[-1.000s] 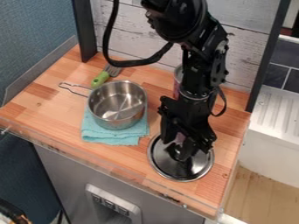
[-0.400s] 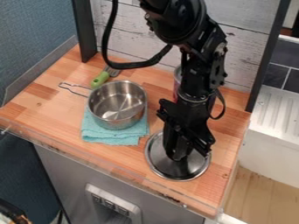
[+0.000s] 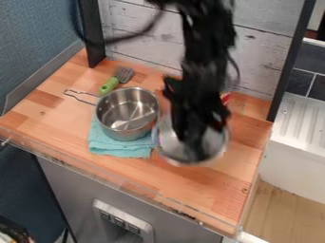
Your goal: Move the lid to the left side of the table
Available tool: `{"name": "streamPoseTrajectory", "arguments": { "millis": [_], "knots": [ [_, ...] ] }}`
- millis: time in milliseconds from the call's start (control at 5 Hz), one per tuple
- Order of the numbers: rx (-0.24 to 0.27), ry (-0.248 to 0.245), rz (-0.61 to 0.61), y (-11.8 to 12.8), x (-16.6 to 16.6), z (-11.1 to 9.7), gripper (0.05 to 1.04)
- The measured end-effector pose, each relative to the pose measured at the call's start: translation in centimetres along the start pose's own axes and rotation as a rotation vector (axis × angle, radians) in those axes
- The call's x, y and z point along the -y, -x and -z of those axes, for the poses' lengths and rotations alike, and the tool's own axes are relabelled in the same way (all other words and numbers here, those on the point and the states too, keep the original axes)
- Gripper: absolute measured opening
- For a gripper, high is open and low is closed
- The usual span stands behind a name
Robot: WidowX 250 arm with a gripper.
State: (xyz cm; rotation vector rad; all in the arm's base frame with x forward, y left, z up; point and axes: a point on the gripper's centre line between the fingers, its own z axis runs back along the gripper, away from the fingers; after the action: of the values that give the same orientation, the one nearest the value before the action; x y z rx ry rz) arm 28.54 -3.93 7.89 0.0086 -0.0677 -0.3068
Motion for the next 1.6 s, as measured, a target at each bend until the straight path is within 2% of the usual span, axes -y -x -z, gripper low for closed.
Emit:
{"name": "streamPoseTrajectory", "arguments": {
  "millis": [200, 400, 800, 1000, 1200, 1600],
  "knots": [
    [0.035, -0.011, -0.128, 1.3, -3.5, -2.2, 0.280],
    [0.019, -0.036, -0.371, 3.3, -8.2, -2.2, 0.280],
    [-0.003, -0.088, -0.669, 5.5, -17.7, -2.1, 0.280],
    [-0.014, -0.114, -0.731, 5.3, -21.4, -2.0, 0.280],
    [-0.039, -0.125, -0.795, 5.7, -23.5, -1.2, 0.280],
    [-0.116, -0.128, -0.857, 5.9, -25.9, 2.0, 0.280]
  ]
}}
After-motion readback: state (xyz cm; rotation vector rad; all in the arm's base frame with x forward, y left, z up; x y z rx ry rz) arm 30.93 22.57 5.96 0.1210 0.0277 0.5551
